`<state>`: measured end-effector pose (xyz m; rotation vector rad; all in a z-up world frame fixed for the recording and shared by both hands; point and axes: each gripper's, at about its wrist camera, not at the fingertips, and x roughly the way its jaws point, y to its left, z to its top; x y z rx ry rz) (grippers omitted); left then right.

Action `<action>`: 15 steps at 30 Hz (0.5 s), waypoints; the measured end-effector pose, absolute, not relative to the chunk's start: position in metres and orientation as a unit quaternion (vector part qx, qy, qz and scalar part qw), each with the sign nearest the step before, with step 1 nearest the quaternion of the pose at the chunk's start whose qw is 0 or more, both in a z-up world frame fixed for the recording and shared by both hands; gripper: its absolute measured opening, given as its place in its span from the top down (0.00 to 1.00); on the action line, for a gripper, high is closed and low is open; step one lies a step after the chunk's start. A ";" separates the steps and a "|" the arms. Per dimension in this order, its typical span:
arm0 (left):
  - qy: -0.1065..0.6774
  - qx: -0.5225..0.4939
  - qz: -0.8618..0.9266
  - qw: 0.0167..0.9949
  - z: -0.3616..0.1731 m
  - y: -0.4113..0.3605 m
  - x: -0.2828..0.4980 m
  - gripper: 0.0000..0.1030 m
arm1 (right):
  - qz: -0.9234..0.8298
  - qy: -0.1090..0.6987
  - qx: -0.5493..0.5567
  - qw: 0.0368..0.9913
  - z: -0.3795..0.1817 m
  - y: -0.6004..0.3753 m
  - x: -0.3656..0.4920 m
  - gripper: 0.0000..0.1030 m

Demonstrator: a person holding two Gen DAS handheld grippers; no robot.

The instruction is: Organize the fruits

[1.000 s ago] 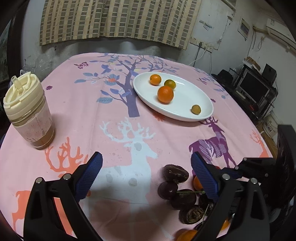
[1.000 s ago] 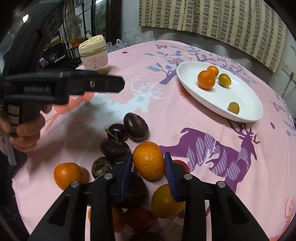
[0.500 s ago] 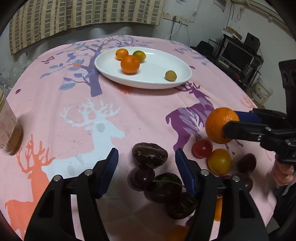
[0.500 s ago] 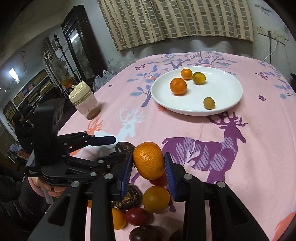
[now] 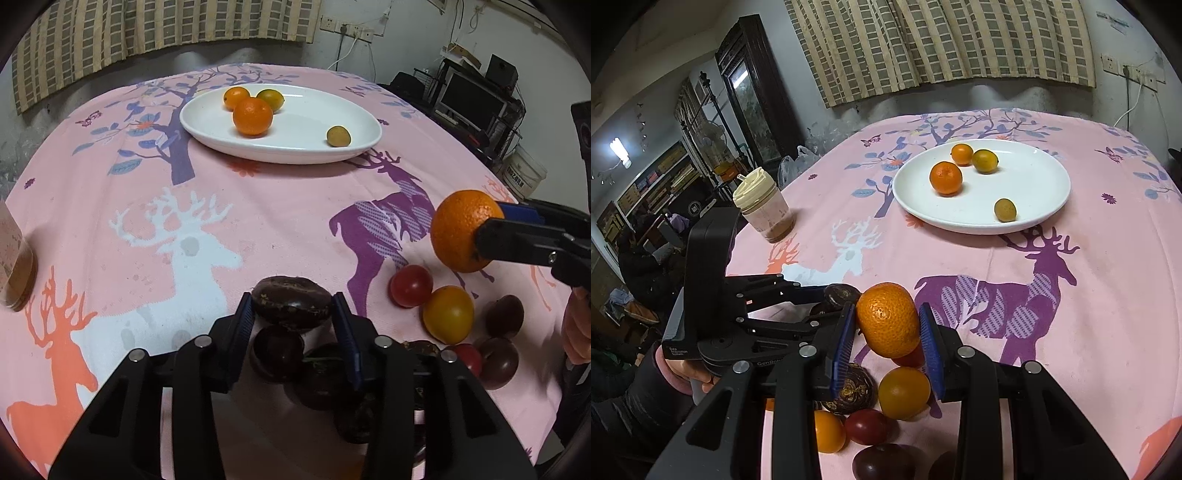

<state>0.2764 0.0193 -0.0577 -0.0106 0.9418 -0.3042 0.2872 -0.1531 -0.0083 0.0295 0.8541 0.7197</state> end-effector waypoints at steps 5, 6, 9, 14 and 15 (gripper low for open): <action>0.427 -0.048 -0.145 0.891 -0.030 0.035 0.280 0.59 | 0.358 0.412 0.062 0.835 -0.007 -0.165 0.299 0.66; 0.421 -0.051 -0.146 0.894 -0.022 0.037 0.286 0.59 | 0.356 0.412 0.076 0.836 -0.006 -0.168 0.306 0.66; 0.406 -0.047 -0.148 0.900 -0.001 0.035 0.315 0.59 | 0.311 0.397 0.086 0.859 -0.002 -0.171 0.337 0.66; 0.400 -0.050 -0.141 0.904 0.010 0.020 0.390 0.59 | 0.257 0.404 0.089 0.873 -0.012 -0.167 0.413 0.66; 0.405 -0.047 -0.140 0.903 0.006 0.016 0.404 0.59 | 0.255 0.409 0.091 0.871 -0.016 -0.166 0.427 0.66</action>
